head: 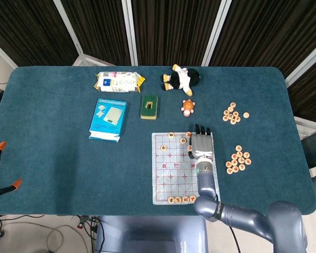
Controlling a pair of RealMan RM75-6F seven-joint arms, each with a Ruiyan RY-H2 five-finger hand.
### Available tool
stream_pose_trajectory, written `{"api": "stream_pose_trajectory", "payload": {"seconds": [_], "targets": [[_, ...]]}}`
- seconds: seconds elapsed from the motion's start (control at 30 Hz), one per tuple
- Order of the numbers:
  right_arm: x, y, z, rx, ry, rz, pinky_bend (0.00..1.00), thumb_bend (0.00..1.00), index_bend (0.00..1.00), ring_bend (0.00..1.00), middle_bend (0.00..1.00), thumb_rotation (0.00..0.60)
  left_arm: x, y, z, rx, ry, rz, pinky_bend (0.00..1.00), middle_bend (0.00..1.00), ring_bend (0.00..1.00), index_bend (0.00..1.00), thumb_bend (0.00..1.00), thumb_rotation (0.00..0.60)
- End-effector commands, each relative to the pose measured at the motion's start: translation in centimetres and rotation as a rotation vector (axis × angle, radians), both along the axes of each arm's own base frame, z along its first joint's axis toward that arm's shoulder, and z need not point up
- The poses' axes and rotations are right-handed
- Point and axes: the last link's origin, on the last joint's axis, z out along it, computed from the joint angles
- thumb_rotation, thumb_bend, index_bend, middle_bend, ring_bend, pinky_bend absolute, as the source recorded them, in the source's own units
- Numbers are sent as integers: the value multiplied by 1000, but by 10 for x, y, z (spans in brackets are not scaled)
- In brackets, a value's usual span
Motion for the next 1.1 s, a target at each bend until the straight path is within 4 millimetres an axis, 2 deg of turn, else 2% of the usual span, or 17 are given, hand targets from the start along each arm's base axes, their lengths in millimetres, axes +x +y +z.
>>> {"api": "stream_pose_trajectory", "payload": {"seconds": [0.03,0.4,0.83,1.0,1.1], "targets": [[0,0,0,2,1,1,0,386,496,0,0,600,0,0,0,-1,1,1,46,0,0,0,10,600],[-1,0,1,14,7,4,0,385,402,0,0,600,-1,0,-1,1,6,10,46,0,0,0,20,600],[0,5,11,21,19,13,0,386,383,0,0,600,0,0,-2,0,12,12,46,0,0,0,20,600],[7,2,27,-13,-19,27,0,386,331,0,0,600,0,0,-1,3,11,14,46,0,0,0,20,600],[15,1,50,-58,-84,53,0,385,305,0,0,600,1,-1,-3,-4,14,7,46,0,0,0,20,600]]}}
